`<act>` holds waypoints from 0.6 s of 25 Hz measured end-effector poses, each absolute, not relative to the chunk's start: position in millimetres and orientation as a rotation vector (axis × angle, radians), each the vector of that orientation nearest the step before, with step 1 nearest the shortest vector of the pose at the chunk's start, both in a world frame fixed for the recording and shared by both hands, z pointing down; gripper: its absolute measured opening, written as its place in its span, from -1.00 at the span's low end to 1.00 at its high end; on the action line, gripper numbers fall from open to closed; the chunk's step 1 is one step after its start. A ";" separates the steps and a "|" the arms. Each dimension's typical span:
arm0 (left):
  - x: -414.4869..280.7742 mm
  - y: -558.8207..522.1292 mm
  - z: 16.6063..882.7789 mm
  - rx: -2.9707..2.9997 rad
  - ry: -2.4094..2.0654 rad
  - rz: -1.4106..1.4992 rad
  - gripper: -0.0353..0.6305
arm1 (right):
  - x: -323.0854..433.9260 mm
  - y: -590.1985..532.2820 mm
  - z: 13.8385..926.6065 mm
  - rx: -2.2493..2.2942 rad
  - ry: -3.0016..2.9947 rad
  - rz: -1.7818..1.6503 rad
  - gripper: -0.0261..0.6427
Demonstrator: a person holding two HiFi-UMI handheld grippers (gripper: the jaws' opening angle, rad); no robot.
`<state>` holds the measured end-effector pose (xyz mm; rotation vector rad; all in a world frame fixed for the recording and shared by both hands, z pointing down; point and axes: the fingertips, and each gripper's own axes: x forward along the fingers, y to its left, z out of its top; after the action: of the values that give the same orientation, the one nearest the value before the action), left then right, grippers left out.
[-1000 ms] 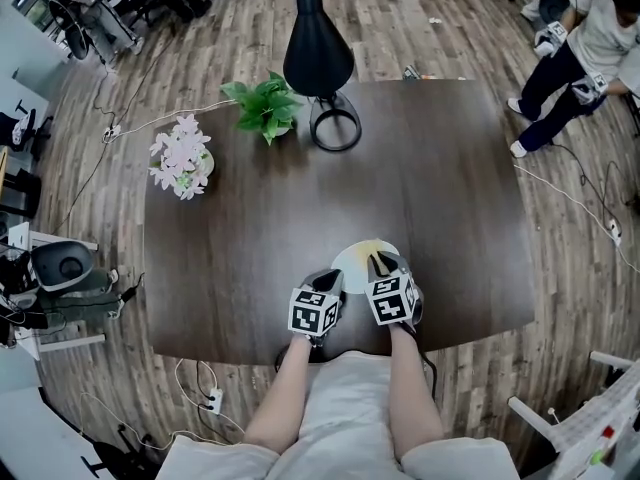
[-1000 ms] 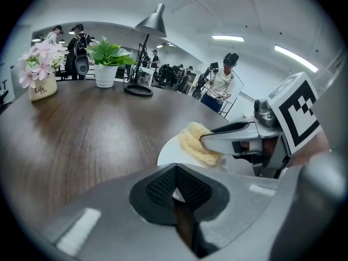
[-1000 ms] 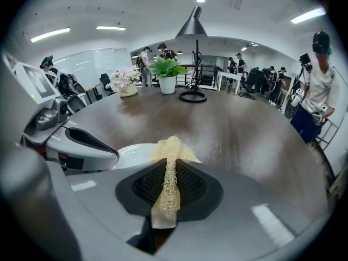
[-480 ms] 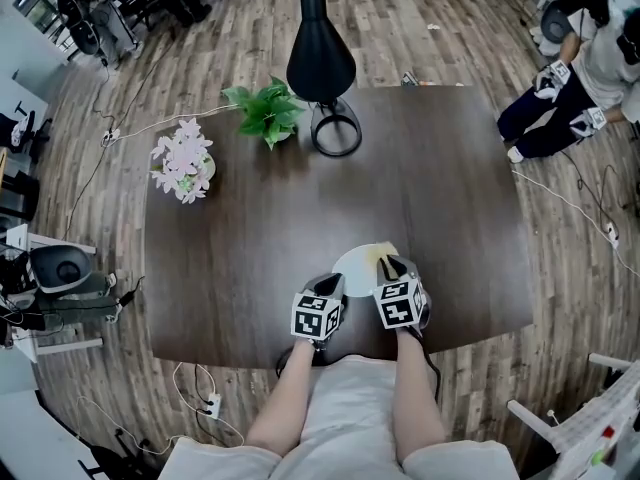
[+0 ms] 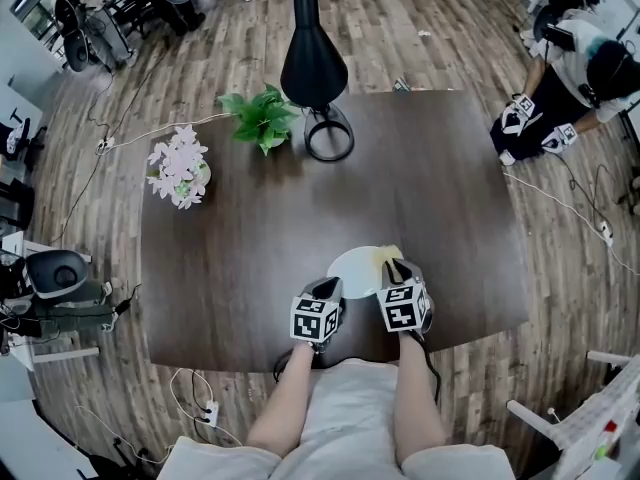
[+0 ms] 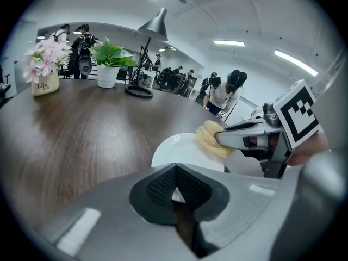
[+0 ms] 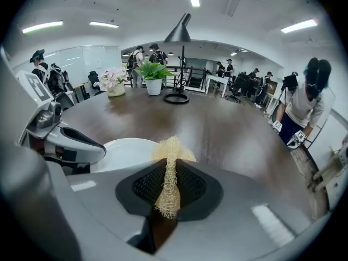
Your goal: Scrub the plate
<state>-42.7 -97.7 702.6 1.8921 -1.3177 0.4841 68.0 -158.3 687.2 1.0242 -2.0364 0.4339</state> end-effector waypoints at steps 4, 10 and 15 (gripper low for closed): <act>-46.7 -100.6 693.0 1.913 -1.321 0.449 -0.89 | 79.0 -154.7 682.0 1.098 -2.019 0.454 -0.72; -43.3 -95.2 671.2 2.009 -1.284 0.539 -0.89 | 81.9 -130.1 674.5 1.217 -2.024 0.537 -0.72; -44.3 -80.6 653.5 2.067 -1.255 0.566 -0.89 | 65.6 -100.0 662.1 1.227 -2.016 0.566 -0.72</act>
<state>-44.3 -80.6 653.5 2.0670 -1.2551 0.5659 65.6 -100.0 662.1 1.2268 -2.0158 0.5659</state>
